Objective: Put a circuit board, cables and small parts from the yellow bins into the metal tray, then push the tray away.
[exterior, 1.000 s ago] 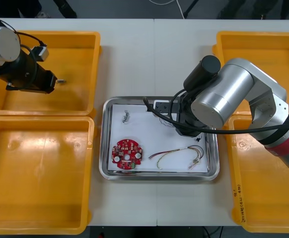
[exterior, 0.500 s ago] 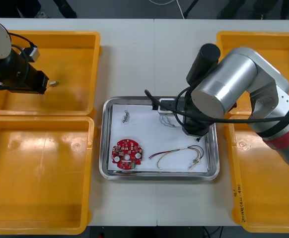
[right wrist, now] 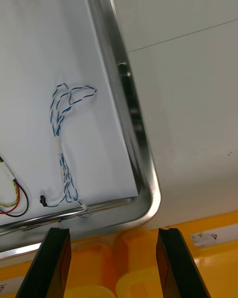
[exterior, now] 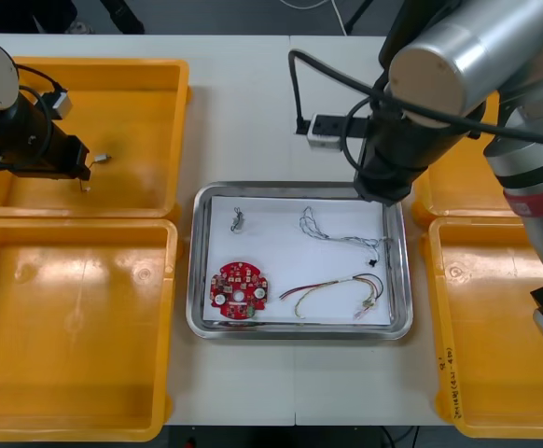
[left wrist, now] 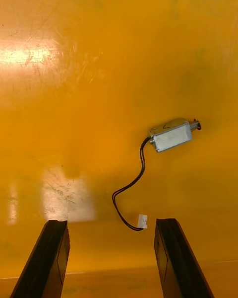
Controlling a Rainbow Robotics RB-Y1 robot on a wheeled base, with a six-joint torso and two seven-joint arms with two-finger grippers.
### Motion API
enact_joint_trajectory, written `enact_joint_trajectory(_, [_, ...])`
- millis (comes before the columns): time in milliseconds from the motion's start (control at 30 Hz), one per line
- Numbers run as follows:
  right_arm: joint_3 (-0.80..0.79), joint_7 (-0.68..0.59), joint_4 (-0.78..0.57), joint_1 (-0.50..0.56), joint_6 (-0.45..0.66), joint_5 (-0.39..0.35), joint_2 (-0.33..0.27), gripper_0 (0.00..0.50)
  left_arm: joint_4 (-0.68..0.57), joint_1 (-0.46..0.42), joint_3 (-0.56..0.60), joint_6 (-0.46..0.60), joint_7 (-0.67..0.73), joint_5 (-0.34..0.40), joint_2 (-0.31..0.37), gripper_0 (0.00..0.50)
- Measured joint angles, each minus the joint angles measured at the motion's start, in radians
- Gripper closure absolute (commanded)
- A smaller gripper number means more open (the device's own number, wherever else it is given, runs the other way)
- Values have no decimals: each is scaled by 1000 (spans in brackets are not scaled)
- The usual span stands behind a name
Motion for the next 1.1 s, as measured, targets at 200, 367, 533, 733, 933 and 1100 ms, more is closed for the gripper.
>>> enact_joint_trajectory(200, [-139,-33,0,-11,1,-13,0,0,0,-30,0,20,0,0,0,0])
enact_joint_trajectory(367, [-228,-152,0,-11,1,-28,-22,0,0,-58,0,29,0,0,0,0])
enact_joint_trajectory(533, [-266,-308,0,-7,1,-38,-74,0,0,-80,0,30,0,-2,0,0])
enact_joint_trajectory(733, [-309,-440,0,15,1,-59,-141,0,0,-105,0,31,3,-32,-11,0])
enact_joint_trajectory(933, [-381,-575,0,58,1,-120,-189,0,0,-117,0,37,41,-96,-43,0])
enact_joint_trajectory(1100, [-411,-691,0,97,1,-186,-253,0,4,-118,0,37,88,-127,-69,0])
